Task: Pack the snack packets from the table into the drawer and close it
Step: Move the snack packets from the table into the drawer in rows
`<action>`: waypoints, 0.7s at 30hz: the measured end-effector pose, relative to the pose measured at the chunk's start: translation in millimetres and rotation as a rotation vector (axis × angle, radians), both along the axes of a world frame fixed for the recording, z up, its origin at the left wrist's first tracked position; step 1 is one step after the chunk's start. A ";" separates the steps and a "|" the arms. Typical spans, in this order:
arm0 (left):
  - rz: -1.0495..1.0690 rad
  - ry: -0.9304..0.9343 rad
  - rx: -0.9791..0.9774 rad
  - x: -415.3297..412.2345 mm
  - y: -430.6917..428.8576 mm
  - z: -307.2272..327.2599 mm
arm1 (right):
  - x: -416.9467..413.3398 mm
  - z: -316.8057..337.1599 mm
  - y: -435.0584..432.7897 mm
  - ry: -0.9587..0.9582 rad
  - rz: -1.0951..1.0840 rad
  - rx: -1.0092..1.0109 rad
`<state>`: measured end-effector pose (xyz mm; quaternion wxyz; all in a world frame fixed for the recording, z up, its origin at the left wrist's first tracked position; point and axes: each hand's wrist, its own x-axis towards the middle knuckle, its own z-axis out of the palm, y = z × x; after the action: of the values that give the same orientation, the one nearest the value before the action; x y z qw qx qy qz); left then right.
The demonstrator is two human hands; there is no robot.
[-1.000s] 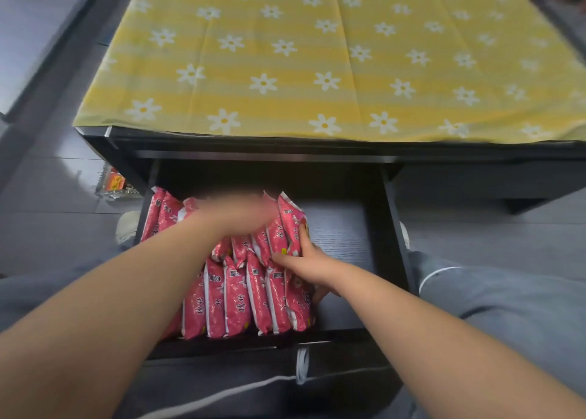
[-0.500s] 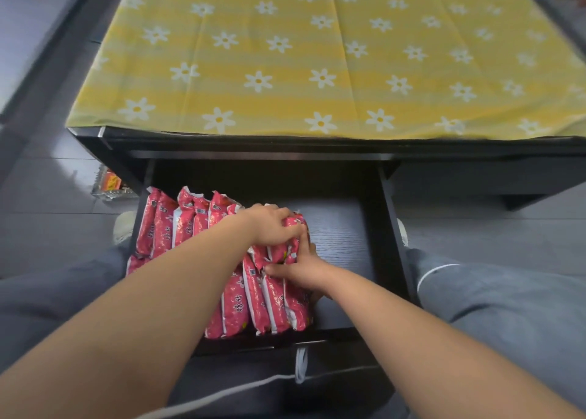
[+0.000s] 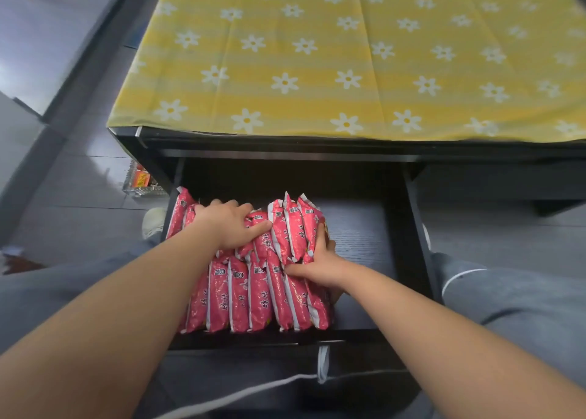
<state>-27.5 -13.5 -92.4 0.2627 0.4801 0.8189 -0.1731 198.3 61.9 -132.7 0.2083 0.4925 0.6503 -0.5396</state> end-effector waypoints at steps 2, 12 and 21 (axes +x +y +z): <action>0.004 -0.041 -0.047 0.3 2.3 5.3 | 0.6 0.8 -1.2 0.004 -0.005 -0.005; -0.085 0.069 0.043 -24.2 -15.8 10.3 | 0.5 2.1 0.1 0.040 0.030 0.039; 0.063 -0.022 -0.039 -17.2 -15.5 15.8 | 0.8 2.9 2.5 0.037 -0.003 0.009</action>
<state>-44.6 -29.0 -76.6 0.2862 0.4506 0.8272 -0.1754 199.0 64.4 -129.7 0.1932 0.4843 0.6559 -0.5459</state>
